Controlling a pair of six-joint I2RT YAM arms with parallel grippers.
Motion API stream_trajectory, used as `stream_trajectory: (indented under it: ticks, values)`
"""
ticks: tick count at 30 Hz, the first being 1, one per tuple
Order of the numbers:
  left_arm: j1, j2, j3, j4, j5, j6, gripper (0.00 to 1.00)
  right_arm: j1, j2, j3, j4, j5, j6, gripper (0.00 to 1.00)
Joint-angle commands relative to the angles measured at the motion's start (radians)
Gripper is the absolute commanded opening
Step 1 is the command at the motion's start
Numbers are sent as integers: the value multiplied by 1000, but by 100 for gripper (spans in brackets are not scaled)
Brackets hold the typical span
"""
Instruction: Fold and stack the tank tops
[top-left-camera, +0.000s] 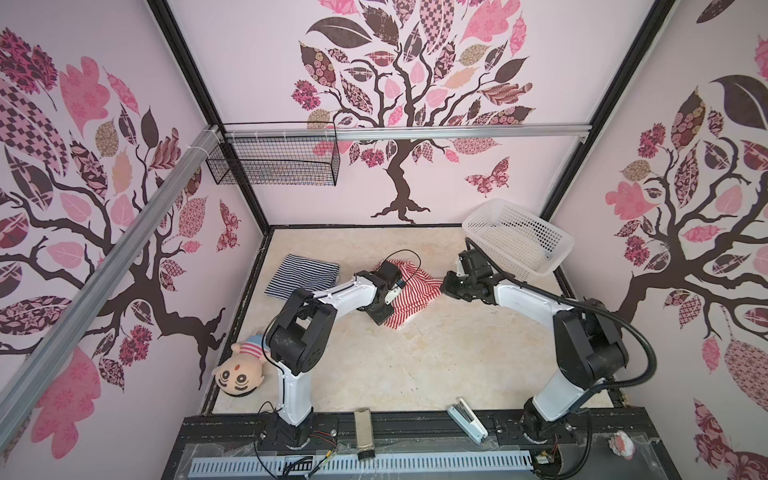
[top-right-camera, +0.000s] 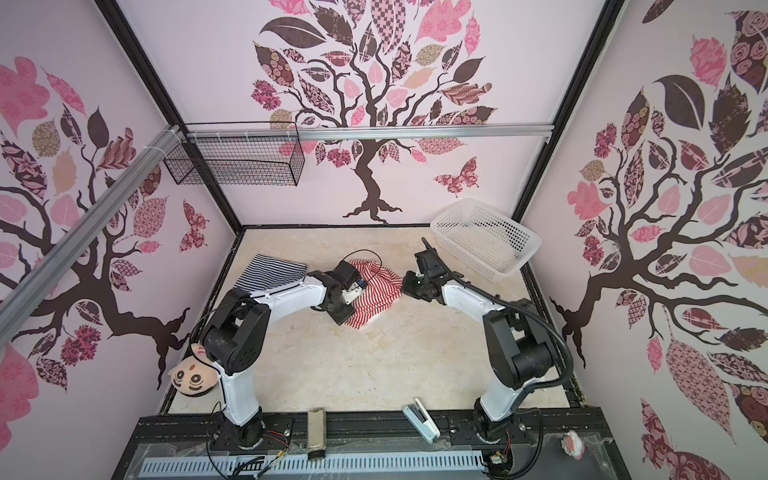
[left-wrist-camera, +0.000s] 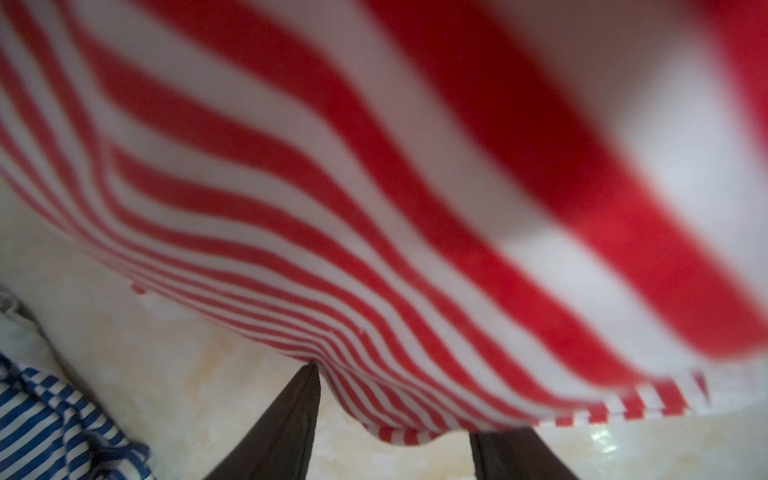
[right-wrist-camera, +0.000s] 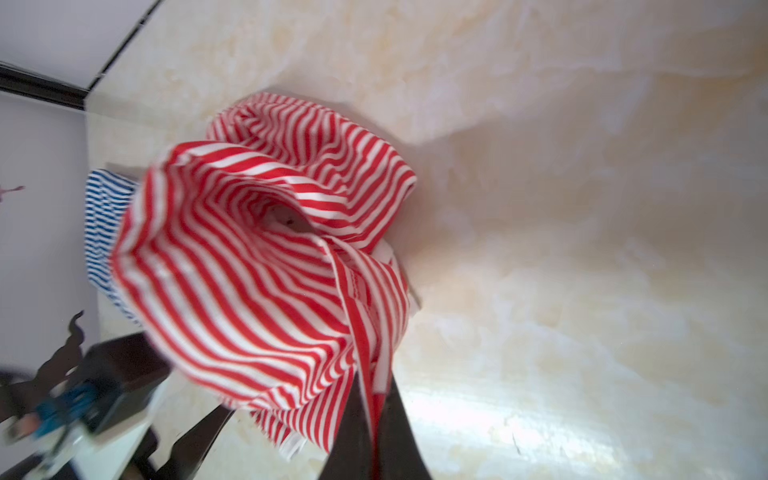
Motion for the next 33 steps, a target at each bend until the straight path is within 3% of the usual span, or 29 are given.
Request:
stream_trajectory:
  ticks: [1, 4, 9, 12, 14, 17, 24, 29, 33]
  values:
    - [34, -19, 39, 14, -93, 4, 59, 6, -196, 86, -99, -13, -14, 0]
    - [92, -9, 84, -8, -103, 4, 59, 11, -322, 135, -169, -27, -6, 0]
    - [152, -55, 147, -61, -29, -2, 59, 14, -462, 115, -224, -60, 39, 0]
    - [147, -145, 128, -82, 105, -16, 59, 16, -524, 39, -219, -47, 52, 0]
    - [127, -216, 86, -78, 233, -14, 59, 15, -543, 9, -223, -30, 52, 0]
    - [59, -275, 12, -30, 260, -18, 59, 15, -549, 7, -208, -51, 61, 0]
    - [-75, -234, 1, -151, 551, 98, 57, 19, -524, 51, -187, -30, 77, 0]
    - [-200, -225, -50, -121, 482, 136, 56, 16, -514, 104, -207, 93, 73, 0]
    - [-233, -183, -41, -60, 404, 70, 57, 18, -469, 191, -186, 41, 72, 0]
